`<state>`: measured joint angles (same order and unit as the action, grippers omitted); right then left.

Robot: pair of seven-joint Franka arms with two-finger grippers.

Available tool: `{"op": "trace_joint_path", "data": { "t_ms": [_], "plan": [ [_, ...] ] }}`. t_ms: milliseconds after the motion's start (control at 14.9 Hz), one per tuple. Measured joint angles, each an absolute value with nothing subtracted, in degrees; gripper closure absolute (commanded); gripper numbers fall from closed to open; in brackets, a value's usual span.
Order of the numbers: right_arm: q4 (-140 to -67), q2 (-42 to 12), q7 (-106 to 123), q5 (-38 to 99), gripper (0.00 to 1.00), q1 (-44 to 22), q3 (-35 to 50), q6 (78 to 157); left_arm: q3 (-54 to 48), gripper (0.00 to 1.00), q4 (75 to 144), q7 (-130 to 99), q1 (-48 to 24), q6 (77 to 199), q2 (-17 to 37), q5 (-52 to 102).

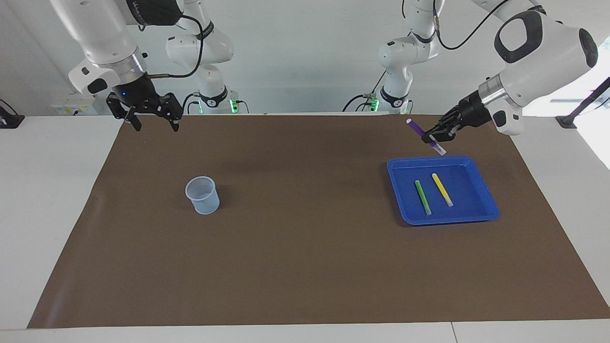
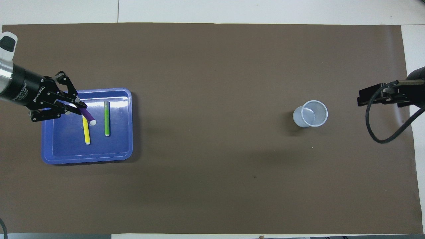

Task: Transfer and insert pens with both arms
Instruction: 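Lift the purple pen with the left gripper toward the right gripper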

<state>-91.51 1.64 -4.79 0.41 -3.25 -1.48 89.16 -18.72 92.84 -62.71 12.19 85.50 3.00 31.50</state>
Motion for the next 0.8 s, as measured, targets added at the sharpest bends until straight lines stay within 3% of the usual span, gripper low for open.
{"op": "trace_joint_path", "data": {
  "t_ms": [268,804],
  "plan": [
    [-91.51,1.64,-4.79,0.41,0.0,-3.25,-1.48,89.16,-19.88,1.0,95.66,-71.87,12.1,86.68,2.44,41.21],
    [-91.51,1.64,-4.79,0.42,0.0,-3.32,-1.47,89.16,-19.91,1.0,110.24,-76.05,6.96,96.89,-4.96,56.9]
  ]
}}
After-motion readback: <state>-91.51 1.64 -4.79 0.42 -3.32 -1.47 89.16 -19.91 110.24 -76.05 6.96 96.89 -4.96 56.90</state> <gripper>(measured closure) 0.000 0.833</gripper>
